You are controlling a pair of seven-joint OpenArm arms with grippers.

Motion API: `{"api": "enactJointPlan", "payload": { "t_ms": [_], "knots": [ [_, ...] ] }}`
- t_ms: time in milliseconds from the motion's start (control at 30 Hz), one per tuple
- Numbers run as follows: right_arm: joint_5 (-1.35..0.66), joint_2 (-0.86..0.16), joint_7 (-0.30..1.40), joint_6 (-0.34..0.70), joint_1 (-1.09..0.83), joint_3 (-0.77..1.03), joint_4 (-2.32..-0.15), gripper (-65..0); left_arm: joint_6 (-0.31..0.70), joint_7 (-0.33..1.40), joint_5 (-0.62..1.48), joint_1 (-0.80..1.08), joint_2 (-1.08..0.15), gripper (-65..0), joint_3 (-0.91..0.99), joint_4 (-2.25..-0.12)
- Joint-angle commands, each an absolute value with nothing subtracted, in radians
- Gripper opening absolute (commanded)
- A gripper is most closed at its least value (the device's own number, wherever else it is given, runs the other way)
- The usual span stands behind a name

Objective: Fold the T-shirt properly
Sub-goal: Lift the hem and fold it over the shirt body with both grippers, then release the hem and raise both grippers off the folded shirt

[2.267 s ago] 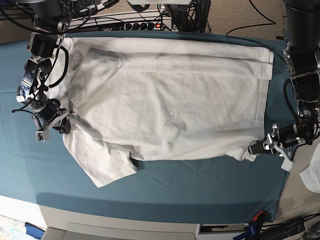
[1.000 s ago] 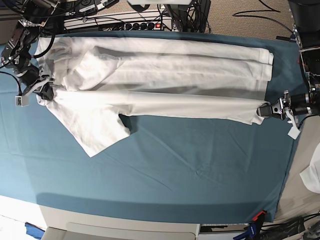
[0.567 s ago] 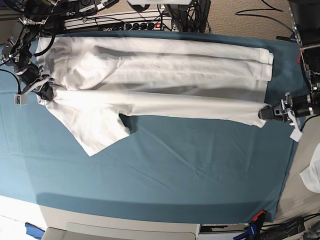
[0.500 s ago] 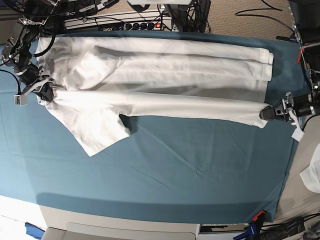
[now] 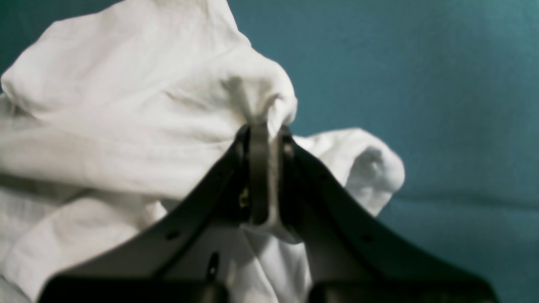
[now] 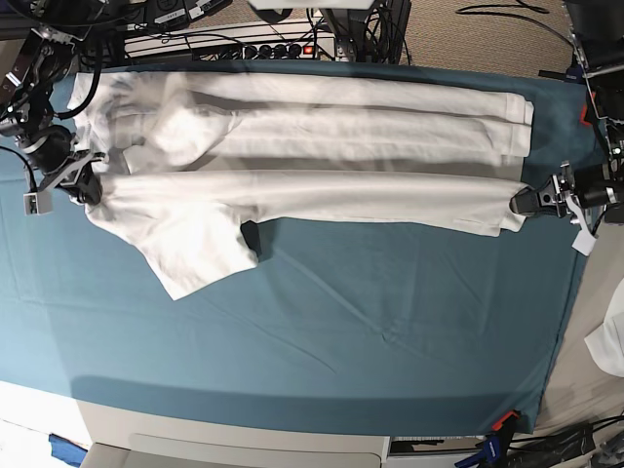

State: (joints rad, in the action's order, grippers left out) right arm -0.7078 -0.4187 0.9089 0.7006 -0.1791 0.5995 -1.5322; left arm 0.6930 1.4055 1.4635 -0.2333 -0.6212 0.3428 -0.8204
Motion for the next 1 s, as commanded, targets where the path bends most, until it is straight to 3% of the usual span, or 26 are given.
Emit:
{"api": "enactJointPlan", "payload": {
  "t_ms": [0, 700, 733, 833, 900, 967],
  "knots": [
    [-0.718, -0.446, 0.890, 0.698, -0.181, 0.611, -1.551, -65.0, 0.698, 1.396, 1.484, -0.248, -0.651, -65.0, 0.352, -0.836],
    [-0.705, -0.443, 0.899, 0.698, -0.255, 0.611, -1.551, -65.0, 0.698, 1.396, 1.484, -0.243, -0.651, -65.0, 0.352, -0.835],
    [-0.696, -0.443, 0.899, 0.698, -0.255, 0.611, -1.551, -64.5, 0.698, 1.396, 1.484, -0.242, -0.651, -62.0, 0.352, -0.835],
    [-0.680, -0.443, 0.897, 0.698, -0.255, 0.611, -1.551, -50.5, 0.698, 1.396, 1.484, -0.240, -0.651, -48.9, 0.352, -0.835],
    [-0.680, -0.443, 0.891, 0.698, -0.254, 0.611, -1.551, -48.5, 0.698, 1.396, 1.484, -0.241, -0.651, -42.3, 0.351, -0.835],
    [-0.680, -0.443, 0.876, 0.698, -0.254, 0.611, -1.551, -48.5, 0.698, 1.396, 1.484, -0.241, -0.651, -40.0, 0.352, -0.835]
  ]
}}
